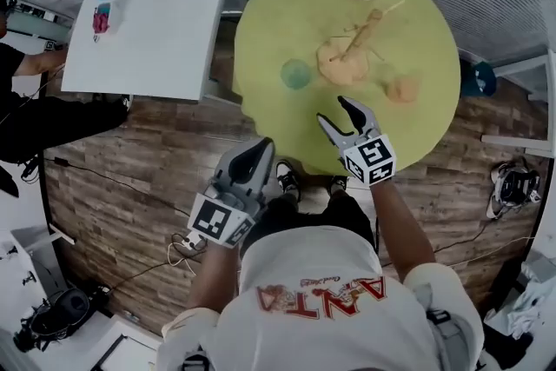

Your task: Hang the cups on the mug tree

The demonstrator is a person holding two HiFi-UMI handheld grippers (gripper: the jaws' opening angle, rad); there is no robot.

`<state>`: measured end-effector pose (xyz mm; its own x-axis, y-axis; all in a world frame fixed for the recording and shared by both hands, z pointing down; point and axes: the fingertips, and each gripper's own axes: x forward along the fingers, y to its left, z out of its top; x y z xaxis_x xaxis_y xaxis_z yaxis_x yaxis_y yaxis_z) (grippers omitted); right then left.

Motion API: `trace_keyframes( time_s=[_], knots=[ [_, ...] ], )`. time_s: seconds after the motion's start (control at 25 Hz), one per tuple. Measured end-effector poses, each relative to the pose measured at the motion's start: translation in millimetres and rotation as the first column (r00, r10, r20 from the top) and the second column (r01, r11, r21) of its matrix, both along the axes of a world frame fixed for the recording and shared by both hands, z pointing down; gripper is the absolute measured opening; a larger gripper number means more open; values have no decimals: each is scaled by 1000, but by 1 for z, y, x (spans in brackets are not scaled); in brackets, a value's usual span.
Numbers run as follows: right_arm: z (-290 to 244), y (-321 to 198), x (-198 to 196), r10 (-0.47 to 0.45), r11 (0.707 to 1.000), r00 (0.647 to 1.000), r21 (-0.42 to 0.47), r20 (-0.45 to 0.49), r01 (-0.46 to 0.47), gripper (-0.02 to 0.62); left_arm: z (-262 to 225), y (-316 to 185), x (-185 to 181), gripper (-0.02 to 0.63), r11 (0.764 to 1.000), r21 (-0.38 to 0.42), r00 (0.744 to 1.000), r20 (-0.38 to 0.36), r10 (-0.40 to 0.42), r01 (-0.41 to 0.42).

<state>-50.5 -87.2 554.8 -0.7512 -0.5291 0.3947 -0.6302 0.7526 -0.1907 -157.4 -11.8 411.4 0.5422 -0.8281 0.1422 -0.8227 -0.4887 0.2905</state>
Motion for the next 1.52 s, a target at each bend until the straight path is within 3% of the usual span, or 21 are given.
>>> trace_keyframes(
  time_s=[0.2, 0.44, 0.8, 1.04, 1.36, 1.52],
  knots=[
    [53, -26, -25, -84, 993, 993, -90, -85, 77, 261, 14, 0, 4, 9, 997, -46, 998, -20, -59, 58],
    [107, -55, -55, -120, 991, 968, -86, -219, 104, 261, 36, -6, -5, 9, 994, -76, 997, -12, -78, 77],
    [132, -70, -87, -112, 990, 953, -116, -282, 82, 290, 58, -11, -29, 9, 990, -126, 997, -36, -70, 65],
    [140, -78, -97, -94, 992, 961, -111, -260, 67, 336, 66, -13, -37, 9, 987, -154, 996, -60, -65, 55],
    [151, -88, -108, -86, 995, 940, -74, -331, 65, 333, 73, -16, -48, 9, 984, -171, 995, -67, -68, 55],
    [147, -87, -105, -68, 994, 952, -97, -298, 40, 330, 74, -16, -46, 9, 984, -173, 996, -67, -57, 44]
  ],
)
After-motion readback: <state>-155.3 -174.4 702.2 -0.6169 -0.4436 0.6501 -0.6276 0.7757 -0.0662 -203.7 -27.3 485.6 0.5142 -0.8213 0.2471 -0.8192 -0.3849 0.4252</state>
